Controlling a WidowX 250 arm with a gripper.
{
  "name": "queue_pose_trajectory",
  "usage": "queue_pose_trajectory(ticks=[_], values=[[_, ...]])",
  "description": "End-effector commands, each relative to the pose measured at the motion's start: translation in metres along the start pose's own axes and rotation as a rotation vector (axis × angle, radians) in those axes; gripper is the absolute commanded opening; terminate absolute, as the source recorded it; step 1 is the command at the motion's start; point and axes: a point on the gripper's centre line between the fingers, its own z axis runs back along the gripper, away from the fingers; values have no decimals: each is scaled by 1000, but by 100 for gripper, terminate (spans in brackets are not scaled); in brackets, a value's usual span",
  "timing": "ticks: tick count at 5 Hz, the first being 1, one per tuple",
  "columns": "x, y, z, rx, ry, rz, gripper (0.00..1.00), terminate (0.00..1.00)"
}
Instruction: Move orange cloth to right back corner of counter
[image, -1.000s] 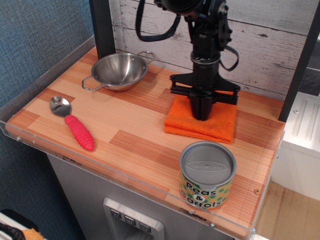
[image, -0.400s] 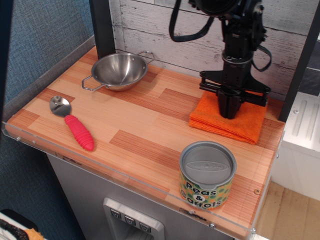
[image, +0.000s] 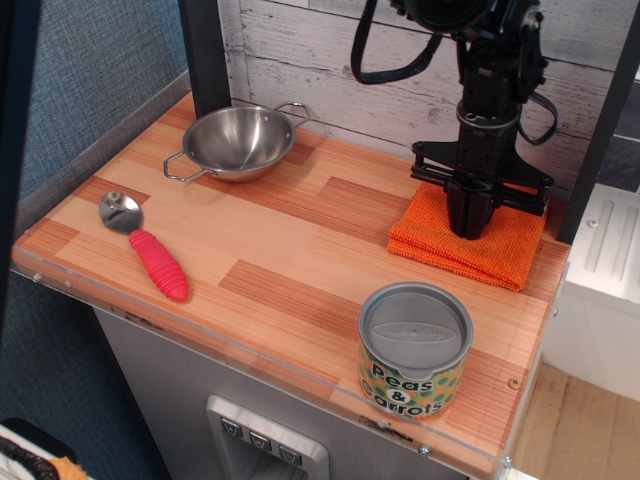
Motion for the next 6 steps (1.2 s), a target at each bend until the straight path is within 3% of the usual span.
queue_pose_trajectory(ticks=[1, 3, 5, 6], values=[[11, 11, 45, -10, -116, -23, 100, 0], [16, 15, 80, -55, -214, 26, 100, 0], [9, 23, 111, -96, -231, 90, 100, 0], [0, 32, 118, -19, -198, 130, 100, 0]])
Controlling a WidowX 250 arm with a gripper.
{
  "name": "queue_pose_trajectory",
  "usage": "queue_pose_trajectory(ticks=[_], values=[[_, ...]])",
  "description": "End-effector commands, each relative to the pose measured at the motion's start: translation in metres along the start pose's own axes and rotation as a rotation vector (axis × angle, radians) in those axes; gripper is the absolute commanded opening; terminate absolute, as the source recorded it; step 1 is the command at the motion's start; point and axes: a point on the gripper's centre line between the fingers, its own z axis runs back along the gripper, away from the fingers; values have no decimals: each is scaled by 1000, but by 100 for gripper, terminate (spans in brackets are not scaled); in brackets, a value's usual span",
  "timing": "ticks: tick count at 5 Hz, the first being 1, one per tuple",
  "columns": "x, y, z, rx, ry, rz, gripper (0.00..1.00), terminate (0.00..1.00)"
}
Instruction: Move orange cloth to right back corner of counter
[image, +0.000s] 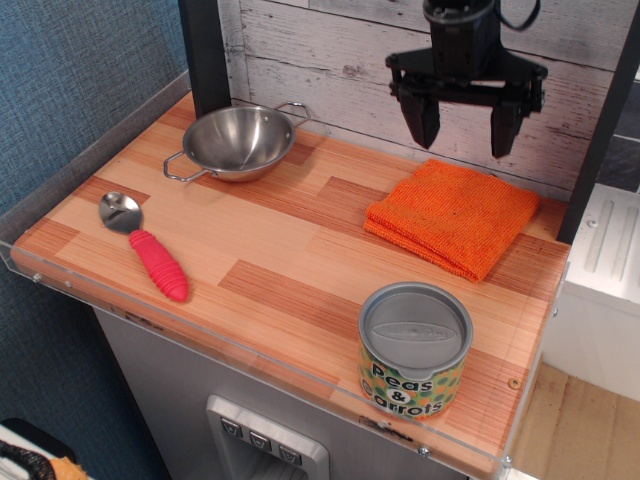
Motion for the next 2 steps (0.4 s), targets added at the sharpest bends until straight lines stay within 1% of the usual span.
queue_pose_trajectory(ticks=[1, 2], values=[[-24, 26, 50, 120, 26, 71, 100, 0], [-50, 40, 71, 172, 53, 103, 100, 0]])
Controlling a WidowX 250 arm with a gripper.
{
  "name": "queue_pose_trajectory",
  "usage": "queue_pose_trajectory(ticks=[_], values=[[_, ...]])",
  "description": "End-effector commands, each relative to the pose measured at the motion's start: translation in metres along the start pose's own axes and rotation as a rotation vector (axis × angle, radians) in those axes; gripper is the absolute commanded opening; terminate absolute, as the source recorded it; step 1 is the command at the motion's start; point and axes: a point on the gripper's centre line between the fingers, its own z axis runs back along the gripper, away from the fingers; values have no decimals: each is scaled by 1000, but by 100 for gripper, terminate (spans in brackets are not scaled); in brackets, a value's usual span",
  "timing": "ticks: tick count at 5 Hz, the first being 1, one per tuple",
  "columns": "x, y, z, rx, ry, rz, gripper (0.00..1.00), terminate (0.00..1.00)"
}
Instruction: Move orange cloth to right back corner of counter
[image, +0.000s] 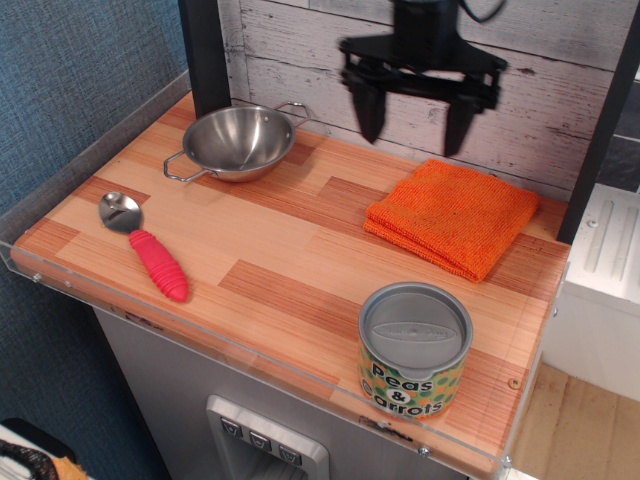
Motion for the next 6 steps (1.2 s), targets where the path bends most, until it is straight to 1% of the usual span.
queue_pose_trajectory(ticks=[1, 2, 3, 4, 5, 6], values=[[-33, 51, 45, 48, 13, 120, 100, 0], [-50, 92, 51, 57, 47, 222, 100, 0], [-63, 110, 62, 69, 62, 237, 100, 0], [-80, 124, 74, 35, 81, 238, 100, 0], [-89, 123, 86, 37, 43, 239, 100, 0], [-89, 123, 86, 37, 43, 239, 100, 0]])
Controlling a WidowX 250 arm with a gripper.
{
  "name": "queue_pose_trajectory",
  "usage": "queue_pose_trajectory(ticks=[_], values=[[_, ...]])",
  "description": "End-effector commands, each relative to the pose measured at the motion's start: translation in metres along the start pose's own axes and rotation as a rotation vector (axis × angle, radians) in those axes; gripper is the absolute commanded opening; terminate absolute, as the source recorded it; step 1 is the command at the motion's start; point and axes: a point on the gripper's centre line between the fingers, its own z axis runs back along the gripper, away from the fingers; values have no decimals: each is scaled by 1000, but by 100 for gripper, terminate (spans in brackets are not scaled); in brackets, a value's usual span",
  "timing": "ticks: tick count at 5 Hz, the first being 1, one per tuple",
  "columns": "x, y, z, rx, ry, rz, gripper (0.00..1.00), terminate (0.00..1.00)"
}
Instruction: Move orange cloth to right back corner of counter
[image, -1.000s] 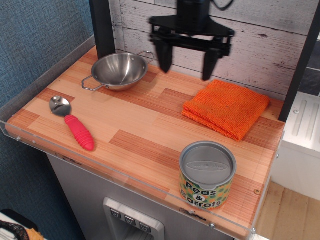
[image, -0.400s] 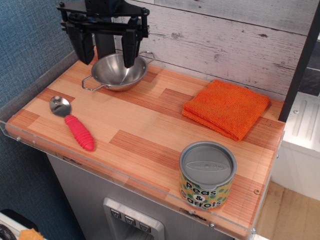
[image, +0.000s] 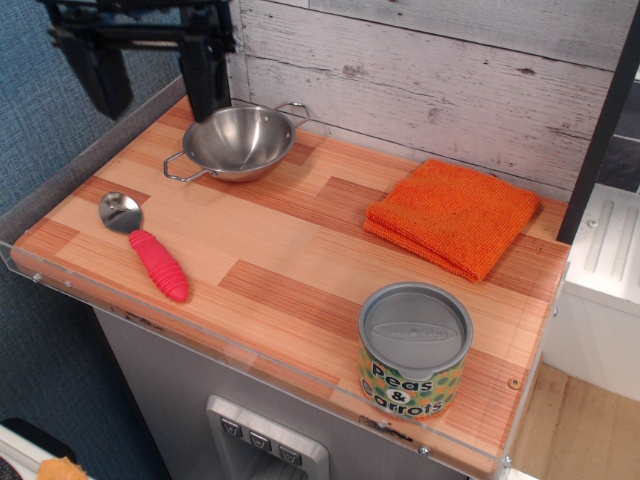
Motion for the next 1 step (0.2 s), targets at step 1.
queue_pose_trajectory(ticks=[1], values=[[-4, -1, 12, -1, -37, 2, 100, 100]])
